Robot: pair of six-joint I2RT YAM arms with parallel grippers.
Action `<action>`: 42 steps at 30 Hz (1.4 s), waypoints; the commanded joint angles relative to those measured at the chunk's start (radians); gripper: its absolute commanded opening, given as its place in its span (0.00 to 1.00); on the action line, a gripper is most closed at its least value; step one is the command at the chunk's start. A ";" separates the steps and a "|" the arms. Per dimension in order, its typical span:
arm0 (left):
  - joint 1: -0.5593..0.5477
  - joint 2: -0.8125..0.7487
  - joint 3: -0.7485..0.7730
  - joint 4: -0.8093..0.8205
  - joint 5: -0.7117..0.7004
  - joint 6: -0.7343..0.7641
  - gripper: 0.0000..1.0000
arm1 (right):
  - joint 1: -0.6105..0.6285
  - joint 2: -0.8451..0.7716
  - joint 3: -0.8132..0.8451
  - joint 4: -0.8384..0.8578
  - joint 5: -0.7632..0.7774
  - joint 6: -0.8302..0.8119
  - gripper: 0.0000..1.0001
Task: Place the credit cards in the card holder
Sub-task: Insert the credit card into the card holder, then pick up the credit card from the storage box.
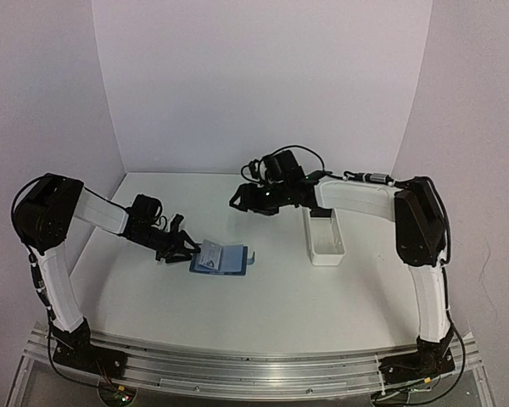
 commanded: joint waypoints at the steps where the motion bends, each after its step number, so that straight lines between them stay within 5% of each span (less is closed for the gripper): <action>1: 0.003 -0.068 0.034 -0.131 -0.057 0.014 0.53 | -0.101 -0.178 0.006 0.001 0.022 -0.373 0.74; 6: 0.026 -0.082 0.056 -0.178 -0.101 0.030 0.58 | -0.159 -0.252 -0.007 -0.002 0.136 -0.668 0.98; 12: 0.047 -0.128 0.089 -0.178 -0.097 0.131 0.60 | -0.191 -0.268 -0.075 -0.010 0.368 -1.033 0.98; 15: 0.043 -0.172 0.062 -0.078 -0.075 0.201 0.76 | -0.248 -0.273 -0.148 -0.015 0.353 -1.269 0.98; 17: 0.037 -0.210 0.026 0.030 -0.071 0.260 0.98 | -0.279 -0.282 -0.205 -0.016 0.329 -1.464 0.98; 21: 0.024 -0.236 -0.014 0.144 -0.085 0.330 0.99 | -0.323 -0.284 -0.264 -0.019 0.279 -1.741 0.98; 28: -0.002 -0.234 -0.041 0.239 -0.088 0.358 1.00 | -0.387 -0.198 -0.248 -0.033 0.212 -2.024 0.98; 42: -0.005 -0.168 -0.027 0.284 -0.103 0.386 0.99 | -0.372 0.040 -0.051 -0.036 0.333 -2.179 0.94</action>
